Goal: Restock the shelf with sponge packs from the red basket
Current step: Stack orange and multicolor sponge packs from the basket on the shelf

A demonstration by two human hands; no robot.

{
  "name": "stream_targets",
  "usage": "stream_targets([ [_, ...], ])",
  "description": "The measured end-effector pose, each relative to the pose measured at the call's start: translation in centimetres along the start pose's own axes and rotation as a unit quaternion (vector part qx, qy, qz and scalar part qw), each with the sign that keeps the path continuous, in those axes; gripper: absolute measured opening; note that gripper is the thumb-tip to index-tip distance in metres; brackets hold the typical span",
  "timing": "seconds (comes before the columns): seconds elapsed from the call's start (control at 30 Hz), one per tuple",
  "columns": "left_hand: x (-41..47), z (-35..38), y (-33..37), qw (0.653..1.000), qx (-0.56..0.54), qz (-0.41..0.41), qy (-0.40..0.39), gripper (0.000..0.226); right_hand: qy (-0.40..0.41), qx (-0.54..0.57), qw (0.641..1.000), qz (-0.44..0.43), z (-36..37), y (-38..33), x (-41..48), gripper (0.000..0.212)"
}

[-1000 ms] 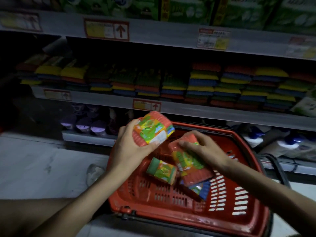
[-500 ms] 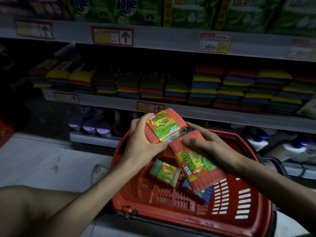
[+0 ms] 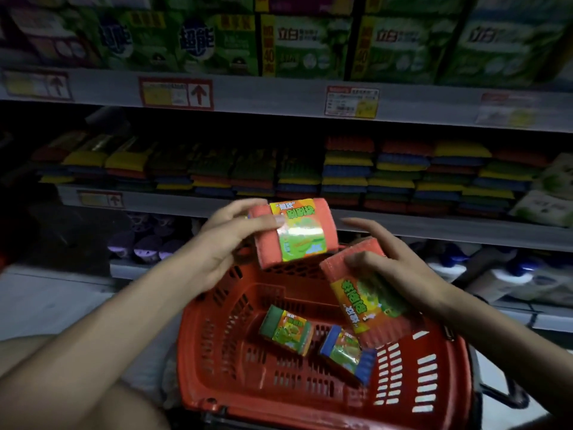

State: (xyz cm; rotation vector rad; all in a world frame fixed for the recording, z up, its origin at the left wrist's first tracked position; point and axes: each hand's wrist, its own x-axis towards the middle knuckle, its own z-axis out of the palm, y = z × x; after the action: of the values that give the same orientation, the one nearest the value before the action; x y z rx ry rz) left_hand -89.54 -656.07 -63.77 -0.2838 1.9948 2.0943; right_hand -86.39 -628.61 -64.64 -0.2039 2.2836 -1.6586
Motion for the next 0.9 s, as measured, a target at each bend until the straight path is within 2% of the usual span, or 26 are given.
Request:
stream_targets([
  [0.1,1.0,0.0,0.6,0.999,0.017,0.029,0.033,0.066,0.034,-0.052,0.998,-0.003,-0.7,0.0,0.8,0.049],
  [0.2,1.5,0.1,1.3,0.991,0.090,0.083,0.058,0.061,0.024,-0.070,0.997,-0.005,-1.6,-0.5,1.3,0.038],
  [0.27,1.3,0.2,1.6,0.984,0.136,0.106,0.034,0.064,0.002,-0.065,0.998,-0.006,-1.7,-1.0,1.5,0.038],
  [0.37,1.2,0.5,1.8,0.979,0.167,0.111,-0.018,0.073,-0.035,-0.055,0.998,-0.007,-1.2,-1.2,1.7,0.049],
  [0.47,1.3,1.1,1.9,0.982,0.162,0.095,-0.033,0.087,-0.056,-0.038,0.998,-0.010,-0.4,-1.1,2.0,0.055],
  [0.6,1.1,2.3,1.8,0.989,0.116,0.095,-0.003,0.075,-0.037,-0.046,0.998,-0.021,-0.2,-0.5,2.5,0.053],
  [0.7,1.0,3.1,1.5,0.993,0.070,0.098,0.011,0.072,-0.025,-0.029,0.999,-0.011,0.0,0.1,2.8,0.060],
  [0.83,0.8,3.9,0.7,0.989,0.079,0.116,0.039,0.057,-0.027,-0.006,1.000,-0.011,0.8,0.4,2.6,0.053],
  [0.9,0.8,4.0,0.3,0.989,0.084,0.115,0.030,0.060,-0.003,0.007,1.000,-0.015,1.2,0.5,2.3,0.050],
])
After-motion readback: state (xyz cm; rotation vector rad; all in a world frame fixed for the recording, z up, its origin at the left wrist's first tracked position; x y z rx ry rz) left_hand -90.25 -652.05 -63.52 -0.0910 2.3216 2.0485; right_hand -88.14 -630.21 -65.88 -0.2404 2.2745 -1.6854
